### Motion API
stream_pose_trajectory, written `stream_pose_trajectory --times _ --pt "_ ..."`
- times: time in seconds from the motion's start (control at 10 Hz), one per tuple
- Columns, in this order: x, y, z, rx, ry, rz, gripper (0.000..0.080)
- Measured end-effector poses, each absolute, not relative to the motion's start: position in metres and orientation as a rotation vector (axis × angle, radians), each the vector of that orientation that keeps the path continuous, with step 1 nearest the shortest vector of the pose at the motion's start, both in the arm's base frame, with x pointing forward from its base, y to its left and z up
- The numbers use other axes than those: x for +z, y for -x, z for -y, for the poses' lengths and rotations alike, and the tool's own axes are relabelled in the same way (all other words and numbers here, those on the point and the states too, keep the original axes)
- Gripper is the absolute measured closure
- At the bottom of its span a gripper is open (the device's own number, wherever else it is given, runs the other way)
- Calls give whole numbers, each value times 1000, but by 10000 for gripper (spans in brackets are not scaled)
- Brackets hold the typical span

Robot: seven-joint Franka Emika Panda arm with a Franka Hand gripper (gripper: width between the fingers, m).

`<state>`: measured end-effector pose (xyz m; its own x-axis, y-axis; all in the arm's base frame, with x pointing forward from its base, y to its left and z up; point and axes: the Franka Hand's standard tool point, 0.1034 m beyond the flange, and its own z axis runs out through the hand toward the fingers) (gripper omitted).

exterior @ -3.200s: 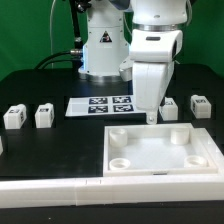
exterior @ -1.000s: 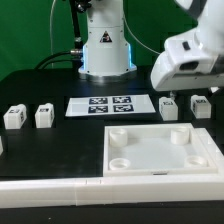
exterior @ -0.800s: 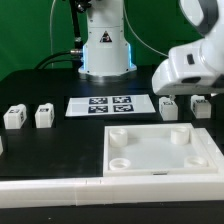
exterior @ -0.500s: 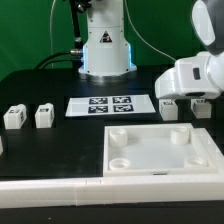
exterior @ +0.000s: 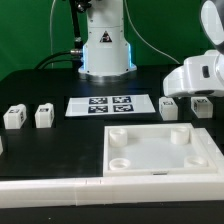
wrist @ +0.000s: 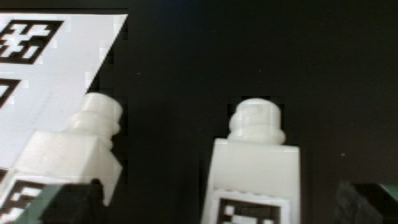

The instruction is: Assemble one leg

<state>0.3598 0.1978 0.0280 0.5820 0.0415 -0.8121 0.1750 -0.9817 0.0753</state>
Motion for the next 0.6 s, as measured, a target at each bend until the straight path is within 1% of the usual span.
stream_pose_trajectory --times 0.1,0.4,0.6 --pt "27 -358 -198 -1363 -2658 -186 151" --pt "13 -351 -210 -1347 -2661 -188 151" --pt "10 -356 -209 -1338 -2681 -204 151"
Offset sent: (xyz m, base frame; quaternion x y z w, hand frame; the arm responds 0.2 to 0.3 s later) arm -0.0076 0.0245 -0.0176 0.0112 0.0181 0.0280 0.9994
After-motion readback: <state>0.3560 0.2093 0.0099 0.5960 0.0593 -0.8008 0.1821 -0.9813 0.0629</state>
